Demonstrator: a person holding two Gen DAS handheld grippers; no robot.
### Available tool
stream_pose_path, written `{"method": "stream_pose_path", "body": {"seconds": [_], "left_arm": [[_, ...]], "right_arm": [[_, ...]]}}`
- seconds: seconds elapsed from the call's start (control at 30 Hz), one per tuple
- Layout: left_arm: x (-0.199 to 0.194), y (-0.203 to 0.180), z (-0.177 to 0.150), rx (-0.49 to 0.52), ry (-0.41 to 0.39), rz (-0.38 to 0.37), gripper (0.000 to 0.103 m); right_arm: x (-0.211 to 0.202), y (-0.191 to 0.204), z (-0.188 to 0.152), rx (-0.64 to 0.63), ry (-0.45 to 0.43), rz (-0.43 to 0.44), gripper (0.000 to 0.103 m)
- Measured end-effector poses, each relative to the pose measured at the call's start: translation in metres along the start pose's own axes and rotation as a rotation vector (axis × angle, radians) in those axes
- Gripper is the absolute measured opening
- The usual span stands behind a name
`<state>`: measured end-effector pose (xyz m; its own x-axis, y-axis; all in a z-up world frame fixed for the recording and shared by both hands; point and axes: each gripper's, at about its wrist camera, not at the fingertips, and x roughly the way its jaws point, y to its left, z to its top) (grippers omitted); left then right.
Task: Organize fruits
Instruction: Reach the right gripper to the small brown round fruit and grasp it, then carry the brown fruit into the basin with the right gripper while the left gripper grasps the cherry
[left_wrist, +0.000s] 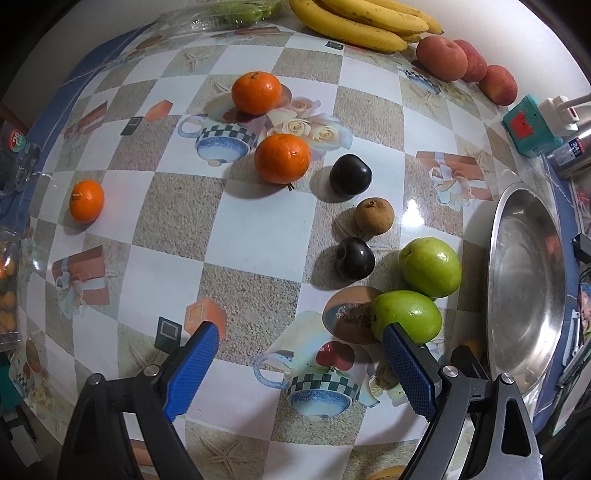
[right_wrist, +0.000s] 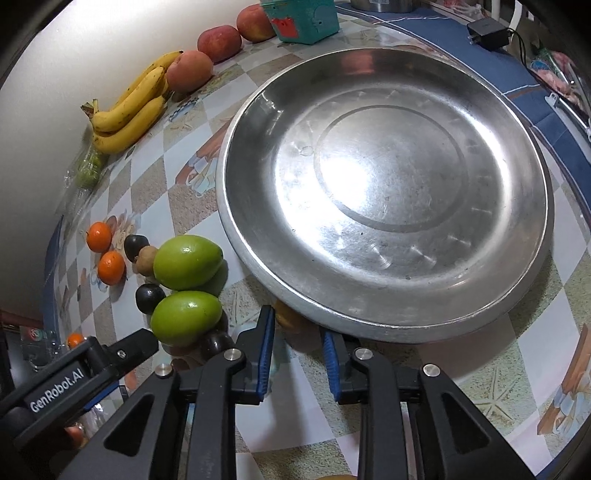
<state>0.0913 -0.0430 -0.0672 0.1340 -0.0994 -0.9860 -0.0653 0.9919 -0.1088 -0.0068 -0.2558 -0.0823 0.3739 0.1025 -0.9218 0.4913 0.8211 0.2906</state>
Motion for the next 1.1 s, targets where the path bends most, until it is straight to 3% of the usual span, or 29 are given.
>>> {"method": "stream_pose_path", "body": {"seconds": [0.3,0.53,0.73,0.97,1.1], "left_arm": [[0.004,0.011,-0.011,-0.052,0.017,-0.080,0.089],[-0.003,0.005,-0.016,-0.027,0.015,-0.107,0.085],[0.001,-0.018,-0.028,0.056,0.041,-0.125,0.075],[0.012,-0.044,-0.044,0.116,0.076,-0.133,0.058],[0.021,-0.053,-0.047,0.114,0.085,-0.128,0.057]], "right_arm": [[-0.007,0.001,-0.010,-0.004,0.043,0.060,0.026],[-0.040,0.008,-0.011,-0.058,-0.044,0.094,0.026],[-0.062,0.001,-0.002,-0.066,-0.131,0.052,0.026],[-0.064,-0.009,0.004,-0.051,-0.142,0.043,0.026],[-0.067,-0.013,0.005,-0.052,-0.149,0.046,0.026]]}}
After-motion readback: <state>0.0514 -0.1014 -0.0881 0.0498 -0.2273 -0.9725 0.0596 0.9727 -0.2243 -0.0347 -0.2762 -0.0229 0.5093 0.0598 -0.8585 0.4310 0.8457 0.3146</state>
